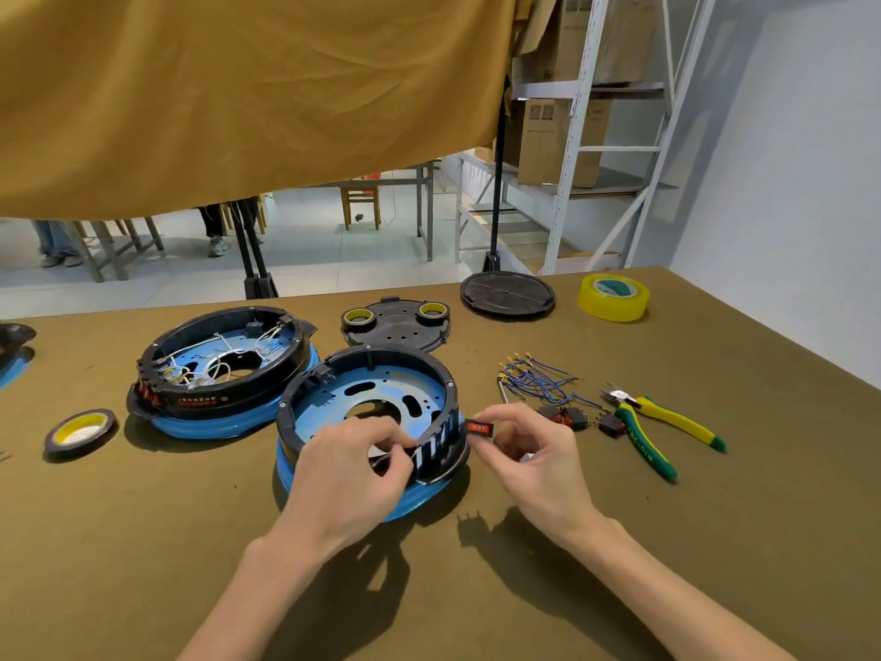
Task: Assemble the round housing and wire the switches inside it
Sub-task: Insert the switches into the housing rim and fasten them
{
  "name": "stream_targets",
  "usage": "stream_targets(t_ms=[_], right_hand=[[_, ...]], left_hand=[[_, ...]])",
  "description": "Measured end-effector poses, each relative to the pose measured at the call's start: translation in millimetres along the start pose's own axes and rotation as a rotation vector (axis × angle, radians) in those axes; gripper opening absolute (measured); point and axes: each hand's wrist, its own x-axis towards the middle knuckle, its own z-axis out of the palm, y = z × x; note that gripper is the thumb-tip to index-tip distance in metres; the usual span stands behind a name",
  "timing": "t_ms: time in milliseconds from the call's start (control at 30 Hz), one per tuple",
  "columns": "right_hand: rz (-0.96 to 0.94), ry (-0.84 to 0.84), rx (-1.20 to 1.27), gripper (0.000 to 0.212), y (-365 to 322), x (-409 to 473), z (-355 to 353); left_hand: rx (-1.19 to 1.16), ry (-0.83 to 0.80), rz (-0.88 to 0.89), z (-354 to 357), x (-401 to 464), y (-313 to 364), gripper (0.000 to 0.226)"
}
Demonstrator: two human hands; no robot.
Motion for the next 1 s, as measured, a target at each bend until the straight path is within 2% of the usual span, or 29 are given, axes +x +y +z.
stream_targets(t_ms=[133,300,433,567,700,867,1000], right_hand=[[0.087,-0.054,0.023,0.023,0,-4,6],[0.143,-0.041,0.109,0.021,-2,-3,6],[0.202,-0.061,0.198,0.022,-3,-3,6],[0.250,-0.100,0.306,0.028,-3,-4,11],[0.260,-0.109,0.191,0.018,3,-3,17],[0.181,-0.104,0.003,0.019,7,-3,19],[0.168,-0.073,-0.064,0.035,8,-4,20]], left_hand=[[0.062,0.011,0.060,7,5,11,0.015],[0.013,-0.042,0.190,24,12,16,0.023],[-0.035,-0.022,0.214,26,12,12,0.026],[-0.031,-0.007,0.235,29,9,5,0.019],[0.074,-0.003,0.271,32,7,2,0.017],[0.122,-0.013,0.231,35,7,3,0.019],[0.198,-0.059,0.154,38,7,6,0.051]])
